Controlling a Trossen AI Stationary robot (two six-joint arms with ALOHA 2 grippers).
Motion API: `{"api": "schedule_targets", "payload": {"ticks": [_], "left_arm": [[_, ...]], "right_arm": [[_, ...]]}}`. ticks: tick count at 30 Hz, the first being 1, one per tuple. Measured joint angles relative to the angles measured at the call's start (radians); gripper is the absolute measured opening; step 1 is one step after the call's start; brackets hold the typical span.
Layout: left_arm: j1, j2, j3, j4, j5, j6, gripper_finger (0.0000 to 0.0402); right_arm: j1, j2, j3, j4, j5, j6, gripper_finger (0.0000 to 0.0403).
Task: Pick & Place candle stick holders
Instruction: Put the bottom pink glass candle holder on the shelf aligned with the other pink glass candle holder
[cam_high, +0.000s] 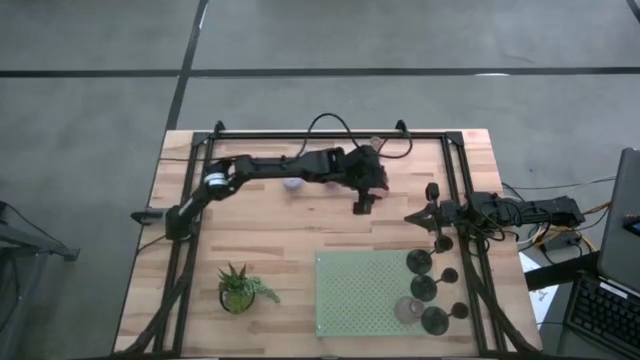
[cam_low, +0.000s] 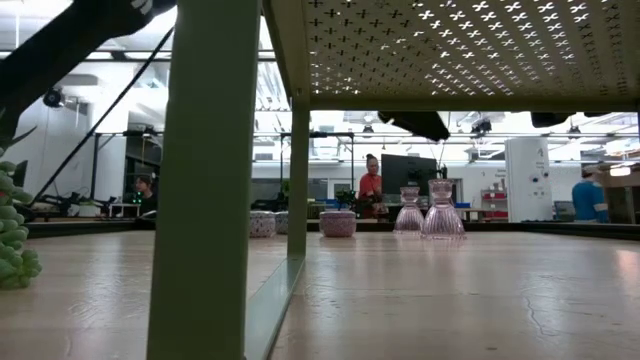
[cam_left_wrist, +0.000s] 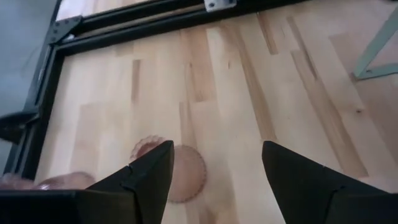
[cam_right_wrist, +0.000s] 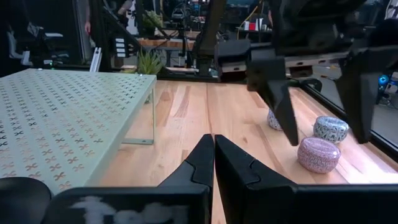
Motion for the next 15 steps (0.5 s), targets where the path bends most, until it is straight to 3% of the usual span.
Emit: {"api": "schedule_targets", "payload": {"ticks": [7, 15], "left_arm": [[-0.001, 0.079, 0.058, 0.007, -0.011, -0.025, 0.0246], [-0.002, 0.112, 0.052, 0.03, -0.148, -0.066, 0.0244]], "right_arm": [[0.0, 0.0, 0.0, 0.0, 0.001, 0.0, 0.0008], [0.0, 0.0, 0.0, 0.0, 0.0, 0.0, 0.0008]]}}
